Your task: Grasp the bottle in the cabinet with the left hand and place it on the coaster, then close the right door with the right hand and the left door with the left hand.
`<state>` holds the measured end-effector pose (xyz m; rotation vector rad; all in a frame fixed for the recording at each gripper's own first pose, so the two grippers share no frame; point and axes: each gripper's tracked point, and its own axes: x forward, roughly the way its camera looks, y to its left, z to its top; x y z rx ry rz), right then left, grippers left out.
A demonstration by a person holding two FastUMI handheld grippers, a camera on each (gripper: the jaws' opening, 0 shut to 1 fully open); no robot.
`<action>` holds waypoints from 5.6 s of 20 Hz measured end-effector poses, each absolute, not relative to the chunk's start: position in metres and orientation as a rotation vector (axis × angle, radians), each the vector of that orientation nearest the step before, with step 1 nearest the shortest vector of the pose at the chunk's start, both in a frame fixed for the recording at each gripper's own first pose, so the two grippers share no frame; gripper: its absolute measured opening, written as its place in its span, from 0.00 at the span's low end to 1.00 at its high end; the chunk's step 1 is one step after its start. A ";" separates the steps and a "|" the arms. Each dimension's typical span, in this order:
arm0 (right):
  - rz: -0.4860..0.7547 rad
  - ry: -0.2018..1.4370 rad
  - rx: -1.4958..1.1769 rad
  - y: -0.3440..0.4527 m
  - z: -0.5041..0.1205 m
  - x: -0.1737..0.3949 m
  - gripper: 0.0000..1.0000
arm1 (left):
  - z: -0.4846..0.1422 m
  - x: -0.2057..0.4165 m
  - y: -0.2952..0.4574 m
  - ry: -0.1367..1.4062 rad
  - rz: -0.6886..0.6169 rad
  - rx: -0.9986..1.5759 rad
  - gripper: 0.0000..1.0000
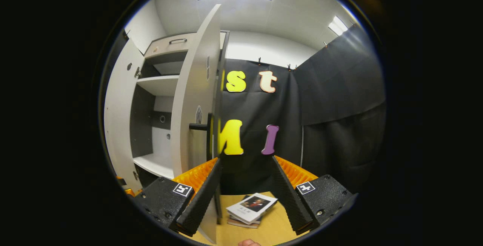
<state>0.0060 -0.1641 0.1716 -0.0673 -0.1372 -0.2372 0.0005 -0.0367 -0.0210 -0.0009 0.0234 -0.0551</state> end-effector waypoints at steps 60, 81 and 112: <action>-0.022 -0.021 0.042 -0.083 0.055 0.008 0.83 | 0.132 -0.030 0.247 -0.074 0.571 0.149 1.00; -0.207 -0.112 0.022 -0.141 0.099 -0.035 0.83 | 0.131 0.052 0.091 -0.068 0.123 0.136 0.96; 0.032 -0.003 -0.017 -0.042 0.041 -0.003 0.83 | -0.011 -0.007 0.033 -0.013 0.169 0.054 0.94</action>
